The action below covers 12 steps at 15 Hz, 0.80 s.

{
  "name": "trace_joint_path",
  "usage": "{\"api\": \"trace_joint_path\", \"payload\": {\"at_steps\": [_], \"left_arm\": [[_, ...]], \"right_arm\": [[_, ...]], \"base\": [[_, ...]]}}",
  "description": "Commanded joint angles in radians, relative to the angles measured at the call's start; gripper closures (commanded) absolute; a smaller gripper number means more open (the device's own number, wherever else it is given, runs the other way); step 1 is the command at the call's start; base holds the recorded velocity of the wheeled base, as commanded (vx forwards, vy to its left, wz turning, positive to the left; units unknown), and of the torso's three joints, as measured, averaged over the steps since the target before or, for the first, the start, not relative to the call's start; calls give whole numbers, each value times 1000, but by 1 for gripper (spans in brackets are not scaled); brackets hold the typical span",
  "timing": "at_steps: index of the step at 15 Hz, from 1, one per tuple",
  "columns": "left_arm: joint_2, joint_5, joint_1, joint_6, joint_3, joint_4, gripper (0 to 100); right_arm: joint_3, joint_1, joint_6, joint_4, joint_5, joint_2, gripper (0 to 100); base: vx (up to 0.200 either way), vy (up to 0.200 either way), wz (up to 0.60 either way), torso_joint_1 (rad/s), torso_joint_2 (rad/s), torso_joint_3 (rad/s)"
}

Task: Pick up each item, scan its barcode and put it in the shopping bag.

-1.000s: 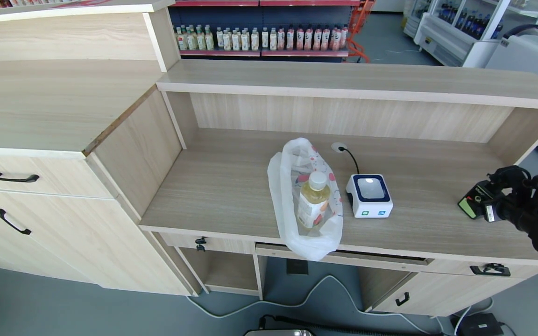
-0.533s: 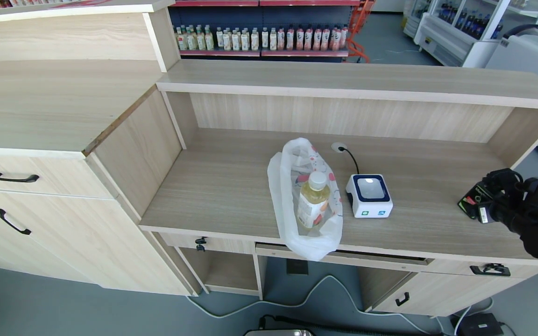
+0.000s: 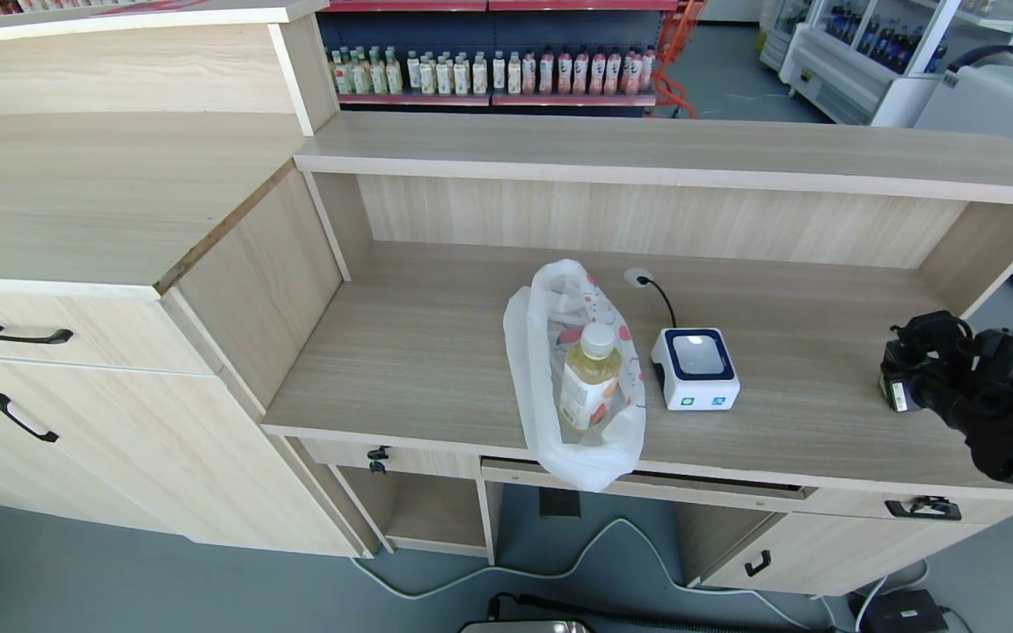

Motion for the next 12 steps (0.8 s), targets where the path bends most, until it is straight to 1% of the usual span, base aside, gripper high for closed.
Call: {"api": "trace_joint_path", "payload": {"at_steps": [1, 3, 5, 8, 9, 10, 11, 12], "left_arm": [[0, 0, 0, 0, 0, 0, 0], [0, 0, 0, 0, 0, 0, 0], [0, 0, 0, 0, -1, 0, 0], [0, 0, 0, 0, -1, 0, 0], [0, 0, 0, 0, 0, 0, 0], [0, 0, 0, 0, 0, 0, 0], [0, 0, 0, 0, 0, 0, 0], [0, 0, 0, 0, -1, 0, 0]], "right_arm": [[-14, 6, -7, -12, 1, 3, 100], [-3, 4, -61, -29, -1, -14, 100], [46, -11, -142, -58, 2, -86, 100], [184, -49, -248, -61, 4, -241, 100], [271, -79, -346, -52, 8, -348, 100], [304, -83, -395, -49, 17, -403, 100], [348, -86, -496, -53, 83, -520, 100], [368, -83, -579, -62, 152, -583, 100]], "base": [[0, 0, 0, 0, 0, 0], [0, 0, 0, 0, 0, 0], [0, 0, 0, 0, 0, 0], [0, 0, 0, 0, 0, 0], [0, 0, 0, 0, 0, 0], [0, 0, 0, 0, 0, 0], [0, 0, 0, 0, 0, 0], [0, 0, 0, 0, 0, 0]]}}
